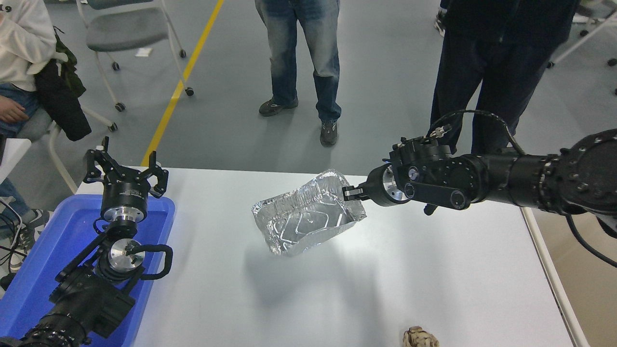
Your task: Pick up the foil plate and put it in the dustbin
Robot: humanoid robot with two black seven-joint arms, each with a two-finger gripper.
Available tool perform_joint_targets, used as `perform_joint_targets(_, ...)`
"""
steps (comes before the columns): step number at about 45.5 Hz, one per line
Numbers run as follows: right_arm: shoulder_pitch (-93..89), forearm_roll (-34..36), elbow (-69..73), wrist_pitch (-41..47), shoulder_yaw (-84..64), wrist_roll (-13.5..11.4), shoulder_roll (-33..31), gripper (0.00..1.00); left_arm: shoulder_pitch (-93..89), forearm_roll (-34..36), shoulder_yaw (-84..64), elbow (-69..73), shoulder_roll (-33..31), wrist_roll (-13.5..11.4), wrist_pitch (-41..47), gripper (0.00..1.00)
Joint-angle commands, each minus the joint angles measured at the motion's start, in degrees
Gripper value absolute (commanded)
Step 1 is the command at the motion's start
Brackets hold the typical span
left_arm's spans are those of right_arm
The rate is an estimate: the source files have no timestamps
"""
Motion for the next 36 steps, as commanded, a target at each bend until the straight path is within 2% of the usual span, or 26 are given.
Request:
perform_joint_targets(1, 13.8, 2.6, 6.5, 9.0, -2.9, -1.7, -7.4, 0.00, 0.1, 0.0, 0.0, 0.0, 0.0, 0.0, 0.0, 0.99)
perform_joint_targets(11, 22.5, 2.8, 9.7, 16.3, -3.2, -4.0, -12.5, 0.00, 0.1, 0.0, 0.0, 0.0, 0.0, 0.0, 0.0, 0.99)
perform_joint_targets(23, 27.4, 4.4, 10.6, 17.4, -3.2, -8.6, -19.0, 0.00, 0.1, 0.0, 0.0, 0.0, 0.0, 0.0, 0.0, 0.99)
perform_joint_targets(29, 29.5, 7.0, 10.6, 17.4, -4.6, -11.7, -26.3, 0.00, 0.1, 0.0, 0.0, -0.2, 0.0, 0.0, 0.0, 0.99)
perform_joint_targets(36, 30.6, 6.9, 10.5, 16.8, -6.7, -12.5, -37.0, 0.00, 0.1, 0.0, 0.0, 0.0, 0.0, 0.0, 0.0, 0.99)
